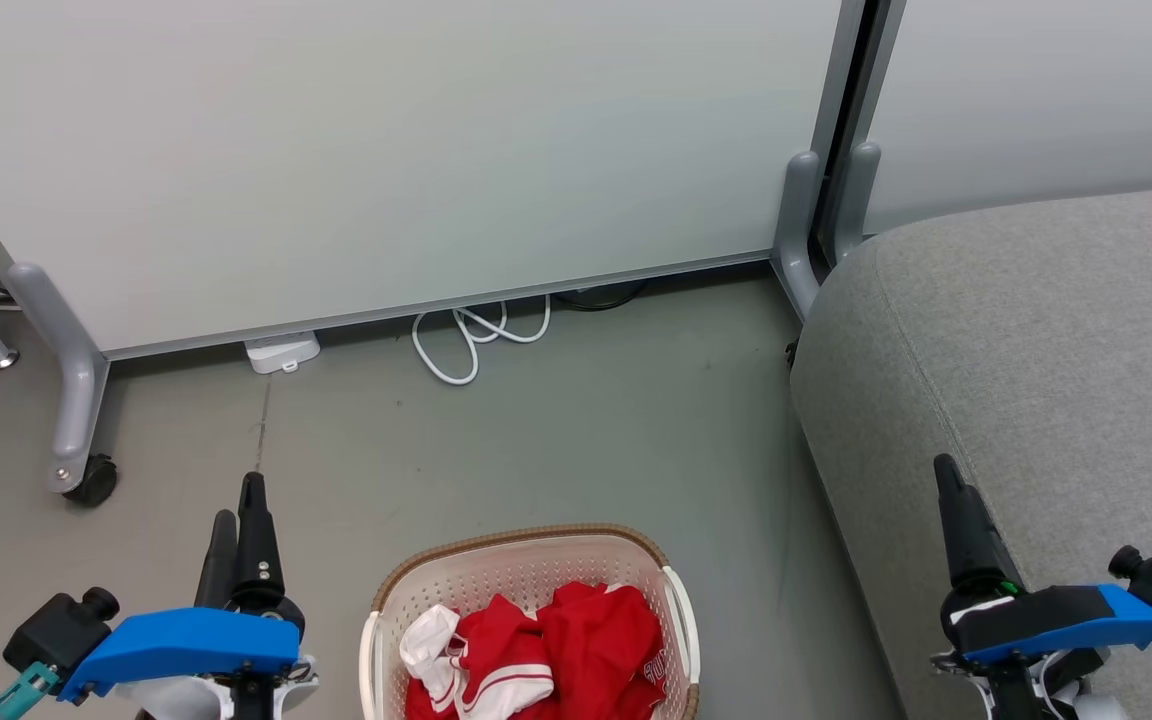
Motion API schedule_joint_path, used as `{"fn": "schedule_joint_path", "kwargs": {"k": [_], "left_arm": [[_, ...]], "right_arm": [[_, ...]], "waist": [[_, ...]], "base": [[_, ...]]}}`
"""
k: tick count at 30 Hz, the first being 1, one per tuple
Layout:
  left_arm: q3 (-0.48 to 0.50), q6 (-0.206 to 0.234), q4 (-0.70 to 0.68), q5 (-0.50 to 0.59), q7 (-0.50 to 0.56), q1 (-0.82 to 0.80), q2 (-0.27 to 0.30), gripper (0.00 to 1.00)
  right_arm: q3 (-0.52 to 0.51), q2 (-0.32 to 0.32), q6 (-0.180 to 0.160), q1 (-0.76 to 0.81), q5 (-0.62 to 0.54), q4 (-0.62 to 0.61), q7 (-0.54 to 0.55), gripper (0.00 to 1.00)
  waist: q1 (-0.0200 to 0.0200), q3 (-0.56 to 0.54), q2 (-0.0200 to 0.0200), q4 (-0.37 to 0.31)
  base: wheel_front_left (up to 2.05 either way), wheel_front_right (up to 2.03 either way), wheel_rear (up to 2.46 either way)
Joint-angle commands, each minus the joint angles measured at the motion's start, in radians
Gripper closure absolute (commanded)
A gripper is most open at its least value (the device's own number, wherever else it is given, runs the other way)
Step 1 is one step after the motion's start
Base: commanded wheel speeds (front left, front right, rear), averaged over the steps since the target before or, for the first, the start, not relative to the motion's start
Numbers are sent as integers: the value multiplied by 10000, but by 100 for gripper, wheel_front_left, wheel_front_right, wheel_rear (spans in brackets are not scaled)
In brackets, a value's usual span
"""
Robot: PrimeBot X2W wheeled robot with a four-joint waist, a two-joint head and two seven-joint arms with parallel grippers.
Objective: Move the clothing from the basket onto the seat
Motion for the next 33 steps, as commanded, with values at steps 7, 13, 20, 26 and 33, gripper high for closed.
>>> {"fn": "schedule_joint_path", "kwargs": {"k": [7, 13, 20, 26, 33], "left_arm": [[-186, 49, -123, 1645, -282, -265, 116, 0], [-369, 51, -97, 2746, -463, -282, 168, 0], [-430, 78, -143, 3682, -665, -324, 156, 0], [-473, 69, -141, 4388, -825, -306, 142, 0], [-513, 68, -31, 5117, -1005, -307, 128, 0]], "right_arm": [[121, -64, 14, -325, -1547, -44, -275, 0], [196, -68, 15, -416, -2468, 83, -457, 0], [250, -72, 17, -568, -3396, 221, -664, 0], [344, -76, 18, -632, -4142, 345, -823, 0], [415, -80, 19, -710, -5066, 462, -999, 0]], "waist": [[0, 27, 0, 14], [0, 54, 0, 32], [0, 112, 0, 50], [0, 151, 0, 82], [0, 163, 0, 121]], "base": [[0, 0, 0], [0, 0, 0], [0, 0, 0], [0, 0, 0], [0, 0, 0]]}}
